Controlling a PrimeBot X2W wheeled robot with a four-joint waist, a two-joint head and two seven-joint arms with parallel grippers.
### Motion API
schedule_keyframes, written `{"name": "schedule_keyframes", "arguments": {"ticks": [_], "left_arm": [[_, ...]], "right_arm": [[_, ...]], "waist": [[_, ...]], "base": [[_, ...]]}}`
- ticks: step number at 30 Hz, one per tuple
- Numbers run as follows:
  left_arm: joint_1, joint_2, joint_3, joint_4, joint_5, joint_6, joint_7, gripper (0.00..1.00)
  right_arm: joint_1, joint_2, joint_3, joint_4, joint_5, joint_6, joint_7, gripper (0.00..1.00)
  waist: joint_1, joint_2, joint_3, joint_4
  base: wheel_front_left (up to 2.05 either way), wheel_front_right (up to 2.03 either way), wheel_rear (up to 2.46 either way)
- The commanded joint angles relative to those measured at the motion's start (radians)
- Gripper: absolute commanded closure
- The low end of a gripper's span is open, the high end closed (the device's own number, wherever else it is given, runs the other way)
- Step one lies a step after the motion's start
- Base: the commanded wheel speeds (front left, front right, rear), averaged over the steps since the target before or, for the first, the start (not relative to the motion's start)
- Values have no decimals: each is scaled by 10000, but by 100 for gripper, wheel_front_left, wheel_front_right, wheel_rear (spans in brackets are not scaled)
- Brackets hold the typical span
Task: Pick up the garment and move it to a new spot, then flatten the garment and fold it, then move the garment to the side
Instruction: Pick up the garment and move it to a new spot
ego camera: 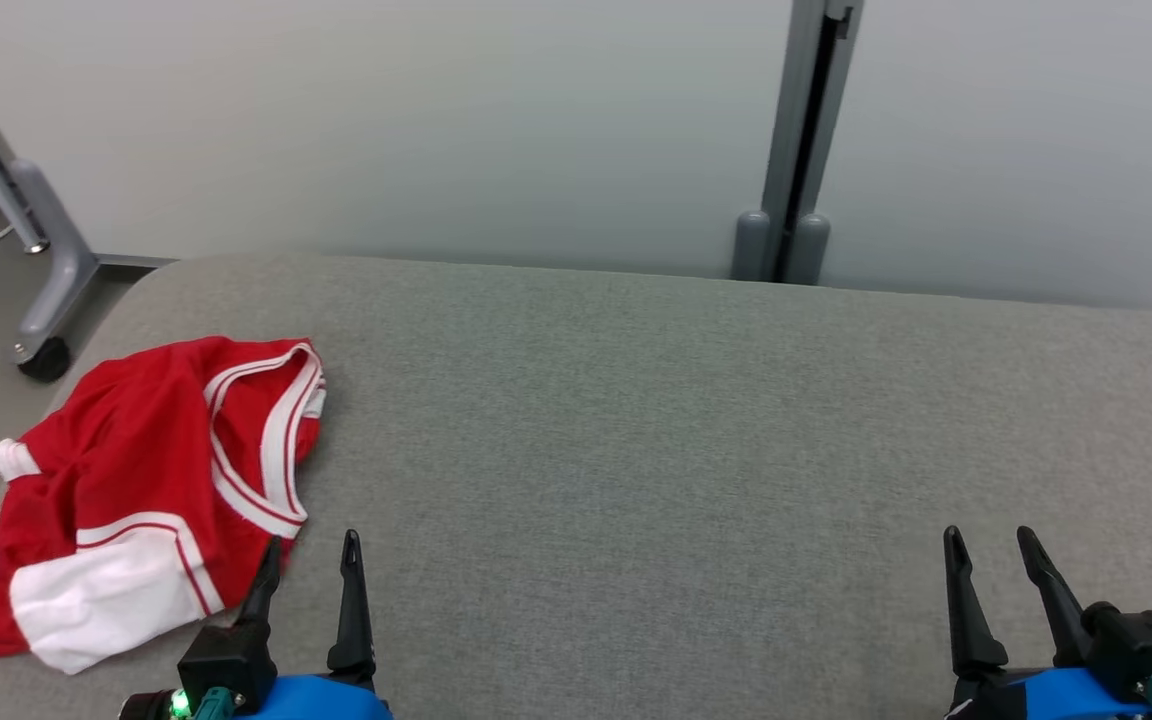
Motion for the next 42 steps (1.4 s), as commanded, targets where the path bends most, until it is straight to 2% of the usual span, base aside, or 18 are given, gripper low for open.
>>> {"name": "schedule_keyframes", "arguments": {"ticks": [1, 14, 23, 33, 42], "left_arm": [[-112, 65, -21, -13, -17, 17, -46, 0], [11, 232, -69, -108, -51, 109, -15, 0], [51, 308, -45, -244, -157, 181, 0, 0], [172, 365, 40, -449, -269, 365, -14, 0], [-98, 414, -17, -514, -431, 252, -4, 0]], "right_arm": [[94, -49, 29, 31, -88, 2, -38, 0], [64, -48, -29, 114, -243, 1, -38, 0], [-72, -51, 30, 131, -133, 1, -38, 0], [-329, -49, 114, 255, -138, 1, -38, 0], [-191, -48, -1, 363, 28, 1, -38, 0]], "waist": [[0, 0, 139, 409], [0, 0, 149, 2614], [0, 0, 298, 3760], [0, 0, 457, 3958], [0, 0, 463, 3719]], "base": [[0, 0, 0], [0, 0, 0], [0, 0, 0], [0, 0, 0], [0, 0, 0]]}}
